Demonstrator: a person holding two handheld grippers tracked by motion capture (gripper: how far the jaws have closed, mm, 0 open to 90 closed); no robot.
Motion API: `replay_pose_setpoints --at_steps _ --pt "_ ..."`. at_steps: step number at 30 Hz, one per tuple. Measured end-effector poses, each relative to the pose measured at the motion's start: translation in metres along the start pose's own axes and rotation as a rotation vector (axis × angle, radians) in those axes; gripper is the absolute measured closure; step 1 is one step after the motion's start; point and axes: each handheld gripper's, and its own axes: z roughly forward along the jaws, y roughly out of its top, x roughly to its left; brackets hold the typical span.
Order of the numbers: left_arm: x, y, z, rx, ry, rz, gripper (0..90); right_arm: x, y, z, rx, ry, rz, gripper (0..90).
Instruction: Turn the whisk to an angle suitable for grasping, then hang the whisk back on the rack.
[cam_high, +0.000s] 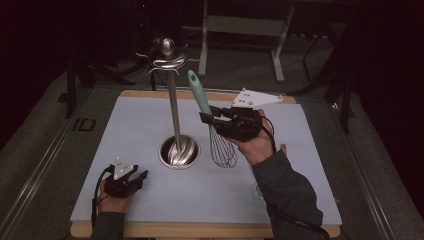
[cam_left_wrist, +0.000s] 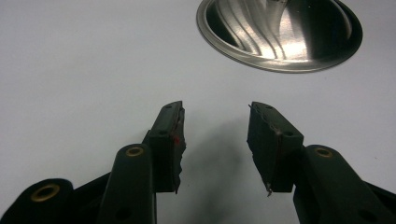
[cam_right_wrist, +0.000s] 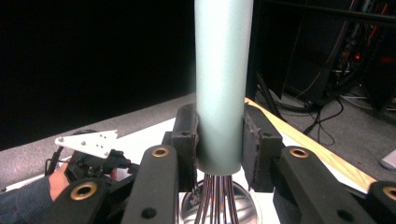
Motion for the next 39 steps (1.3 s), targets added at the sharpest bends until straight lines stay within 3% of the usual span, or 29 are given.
replay_pose_setpoints --at_steps 13,24,39 --pt "0.0 0.0 0.0 0.0 0.0 0.0 55.9 0.004 0.006 -0.001 -0.033 0.025 -0.012 69.3" --pt "0.0 0.0 0.0 0.003 0.001 0.001 55.9 -0.001 0.007 -0.004 -0.055 0.046 -0.001 69.2" --pt "0.0 0.0 0.0 0.004 0.001 0.0 55.9 0.006 0.01 -0.004 -0.094 0.112 -0.013 69.2"
